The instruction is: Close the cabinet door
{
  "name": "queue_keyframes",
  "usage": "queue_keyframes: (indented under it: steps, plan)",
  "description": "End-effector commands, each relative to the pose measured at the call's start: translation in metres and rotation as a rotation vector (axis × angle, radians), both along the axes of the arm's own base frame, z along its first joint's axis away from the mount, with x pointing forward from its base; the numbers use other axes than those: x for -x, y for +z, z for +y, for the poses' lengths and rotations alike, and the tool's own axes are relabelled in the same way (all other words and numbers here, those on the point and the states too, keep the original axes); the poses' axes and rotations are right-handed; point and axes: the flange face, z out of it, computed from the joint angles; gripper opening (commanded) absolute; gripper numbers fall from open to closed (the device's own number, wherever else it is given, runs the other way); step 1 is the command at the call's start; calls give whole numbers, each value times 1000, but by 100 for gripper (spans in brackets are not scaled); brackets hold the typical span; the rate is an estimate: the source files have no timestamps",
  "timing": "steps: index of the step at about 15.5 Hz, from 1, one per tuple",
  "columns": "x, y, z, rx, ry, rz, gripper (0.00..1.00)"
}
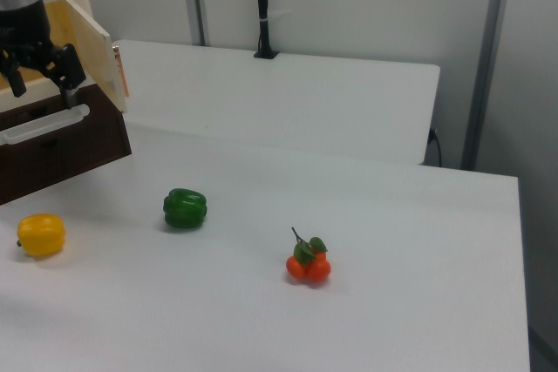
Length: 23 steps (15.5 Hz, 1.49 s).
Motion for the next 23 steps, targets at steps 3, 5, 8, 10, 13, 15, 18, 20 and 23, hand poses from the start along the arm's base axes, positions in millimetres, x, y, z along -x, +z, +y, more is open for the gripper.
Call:
queue_keyframes:
  steps: [3,5,8,10,13,15,18,20,23]
  plan:
    - [2,2,0,6,18,-17,100]
    - [3,2,0,7,21,-16,100]
    - [1,1,-1,3,20,-21,82]
    - [1,2,0,1,22,-22,56]
    - [0,0,2,-8,28,-21,10]
    - [-1,-3,6,-13,46,-16,0]
    - [-3,-6,8,-43,48,-10,0]
    - [-6,-5,5,-46,35,-26,0]
    - [-21,-1,-1,-87,-20,-122,0]
